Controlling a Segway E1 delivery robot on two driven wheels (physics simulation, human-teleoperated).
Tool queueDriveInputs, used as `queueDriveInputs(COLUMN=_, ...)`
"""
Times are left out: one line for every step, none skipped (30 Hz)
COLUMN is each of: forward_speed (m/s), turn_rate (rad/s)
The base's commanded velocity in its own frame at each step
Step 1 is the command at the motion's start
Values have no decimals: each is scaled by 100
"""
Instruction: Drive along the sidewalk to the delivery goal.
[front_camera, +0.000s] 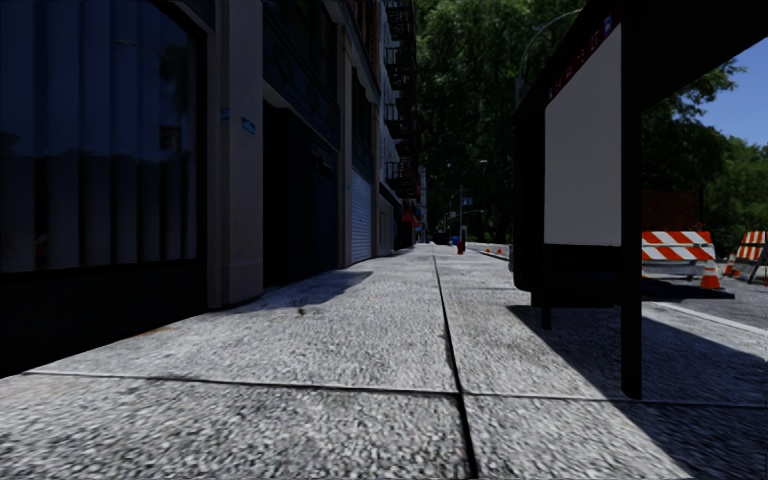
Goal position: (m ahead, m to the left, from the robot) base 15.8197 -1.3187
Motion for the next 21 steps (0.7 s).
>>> queueDriveInputs(forward_speed=200, turn_rate=0)
queueDriveInputs(forward_speed=200, turn_rate=0)
queueDriveInputs(forward_speed=200, turn_rate=0)
queueDriveInputs(forward_speed=200, turn_rate=0)
queueDriveInputs(forward_speed=200, turn_rate=0)
queueDriveInputs(forward_speed=200, turn_rate=0)
queueDriveInputs(forward_speed=200, turn_rate=0)
queueDriveInputs(forward_speed=200, turn_rate=0)
queueDriveInputs(forward_speed=200, turn_rate=0)
queueDriveInputs(forward_speed=200, turn_rate=0)
queueDriveInputs(forward_speed=200, turn_rate=0)
queueDriveInputs(forward_speed=200, turn_rate=0)
queueDriveInputs(forward_speed=200, turn_rate=0)
queueDriveInputs(forward_speed=200, turn_rate=0)
queueDriveInputs(forward_speed=200, turn_rate=0)
queueDriveInputs(forward_speed=200, turn_rate=0)
queueDriveInputs(forward_speed=200, turn_rate=0)
queueDriveInputs(forward_speed=200, turn_rate=0)
queueDriveInputs(forward_speed=200, turn_rate=0)
queueDriveInputs(forward_speed=200, turn_rate=0)
queueDriveInputs(forward_speed=200, turn_rate=0)
